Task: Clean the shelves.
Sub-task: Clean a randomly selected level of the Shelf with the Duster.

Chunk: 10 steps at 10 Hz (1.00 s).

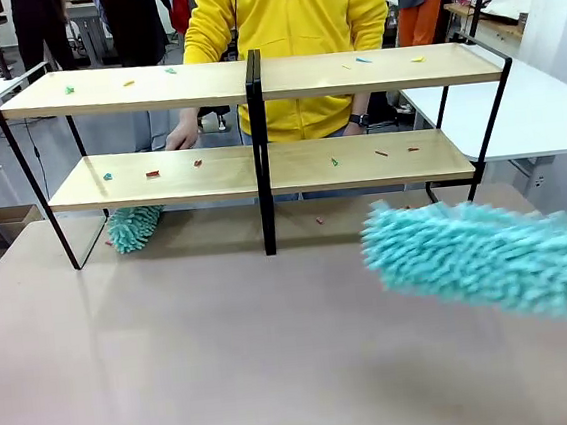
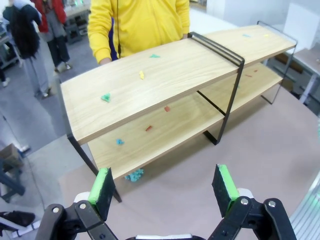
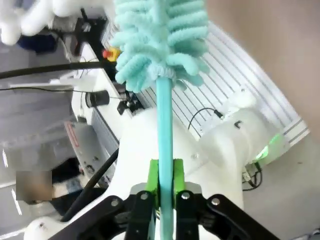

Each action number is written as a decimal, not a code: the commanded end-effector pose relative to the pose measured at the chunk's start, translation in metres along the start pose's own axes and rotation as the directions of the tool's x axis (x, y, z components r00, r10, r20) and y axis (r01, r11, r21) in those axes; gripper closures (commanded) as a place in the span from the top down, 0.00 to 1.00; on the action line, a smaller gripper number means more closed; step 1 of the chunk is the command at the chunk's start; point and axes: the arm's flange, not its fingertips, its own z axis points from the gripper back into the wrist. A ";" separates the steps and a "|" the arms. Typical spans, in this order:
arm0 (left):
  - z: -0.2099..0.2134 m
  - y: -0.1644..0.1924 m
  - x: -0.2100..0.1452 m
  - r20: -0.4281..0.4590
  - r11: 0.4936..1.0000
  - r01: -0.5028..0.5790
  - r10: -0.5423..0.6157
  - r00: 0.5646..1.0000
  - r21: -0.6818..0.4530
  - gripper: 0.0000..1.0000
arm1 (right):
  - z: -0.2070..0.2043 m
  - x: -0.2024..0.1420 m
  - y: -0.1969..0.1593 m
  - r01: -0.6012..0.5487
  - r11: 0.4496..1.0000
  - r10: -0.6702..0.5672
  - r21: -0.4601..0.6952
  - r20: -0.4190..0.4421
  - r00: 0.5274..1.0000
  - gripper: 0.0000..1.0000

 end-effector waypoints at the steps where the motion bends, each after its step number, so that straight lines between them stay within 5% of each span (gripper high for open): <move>1: 0.000 0.000 0.000 -0.002 1.000 -0.001 0.001 1.000 0.004 1.00 | 0.004 0.024 -0.008 -0.054 0.999 0.053 0.010 0.064 0.997 0.13; 2: 0.000 0.000 0.000 -0.002 1.000 -0.001 0.001 1.000 0.004 1.00 | 0.006 0.023 -0.006 -0.048 0.999 0.048 -0.002 0.114 0.992 0.13; 3: 0.000 0.000 0.000 -0.002 1.000 -0.001 0.001 1.000 0.004 1.00 | 0.012 -0.008 -0.004 0.002 1.000 -0.002 0.009 0.043 0.999 0.13; 5: 0.000 0.000 0.000 -0.002 1.000 -0.001 0.001 1.000 0.004 1.00 | 0.004 0.014 0.010 -0.009 0.999 0.011 -0.038 0.052 0.999 0.13; 8: 0.000 0.000 0.000 -0.002 1.000 -0.001 0.001 1.000 0.004 1.00 | -0.068 0.120 0.091 -0.120 0.982 0.135 -0.148 0.101 0.986 0.13; 10: 0.000 0.000 0.000 -0.002 1.000 -0.001 0.001 1.000 0.004 1.00 | -0.126 0.174 0.132 -0.169 0.966 0.178 -0.194 0.034 0.983 0.13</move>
